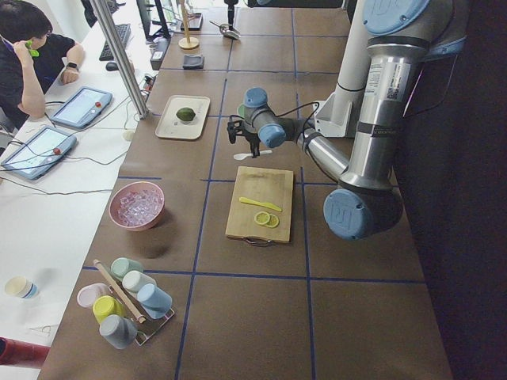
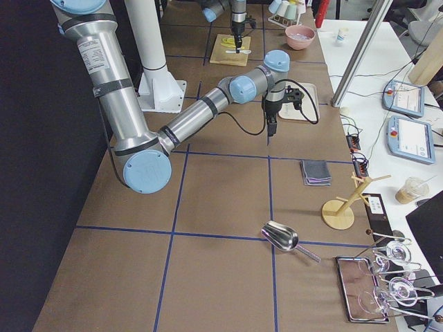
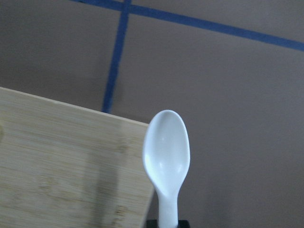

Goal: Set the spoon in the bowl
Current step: 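Lift the white spoon with the left gripper and carry it over the green bowl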

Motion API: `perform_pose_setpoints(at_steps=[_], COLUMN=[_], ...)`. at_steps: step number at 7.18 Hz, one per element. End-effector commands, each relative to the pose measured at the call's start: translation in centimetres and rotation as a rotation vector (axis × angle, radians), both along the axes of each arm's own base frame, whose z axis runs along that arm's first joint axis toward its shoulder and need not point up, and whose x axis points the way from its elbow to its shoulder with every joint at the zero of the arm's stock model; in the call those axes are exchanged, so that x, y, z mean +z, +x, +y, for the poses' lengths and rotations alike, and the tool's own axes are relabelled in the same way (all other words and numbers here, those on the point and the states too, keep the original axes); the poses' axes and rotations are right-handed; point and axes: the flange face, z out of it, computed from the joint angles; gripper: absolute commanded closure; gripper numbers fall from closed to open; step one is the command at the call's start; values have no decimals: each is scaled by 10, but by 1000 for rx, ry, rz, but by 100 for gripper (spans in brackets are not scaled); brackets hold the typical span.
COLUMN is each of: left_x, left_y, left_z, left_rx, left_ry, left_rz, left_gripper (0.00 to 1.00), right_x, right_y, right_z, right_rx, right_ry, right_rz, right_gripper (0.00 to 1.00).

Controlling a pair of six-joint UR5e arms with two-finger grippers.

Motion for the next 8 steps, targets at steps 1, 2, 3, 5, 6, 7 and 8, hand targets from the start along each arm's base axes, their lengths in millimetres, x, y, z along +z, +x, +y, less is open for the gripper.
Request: perform_pose_setpoints(at_steps=[1, 2, 3, 5, 6, 7, 8], left_x=[-82, -105, -136, -171, -175, -171, -172], left_y=[66, 111, 149, 178, 184, 193, 198], left_z=[-2, 9, 3, 13, 14, 10, 7], left_rx=[-37, -20, -34, -2, 5, 6, 6], left_ry=[-135, -180, -182, -163, -161, -168, -170], left_rz=[52, 61, 64, 87, 88, 74, 68], left_gripper=[100, 100, 100, 100, 100, 100, 100], right_x=[2, 7, 8, 10, 11, 11, 11], right_y=[4, 5, 5, 6, 5, 6, 6], right_z=[-1, 1, 1, 1, 2, 2, 2], right_rx=[5, 3, 3, 5, 4, 5, 5], right_ry=[-1, -2, -3, -8, -8, -8, -8], right_rz=[3, 8, 9, 11, 13, 13, 13], right_gripper=[0, 0, 0, 0, 0, 0, 0])
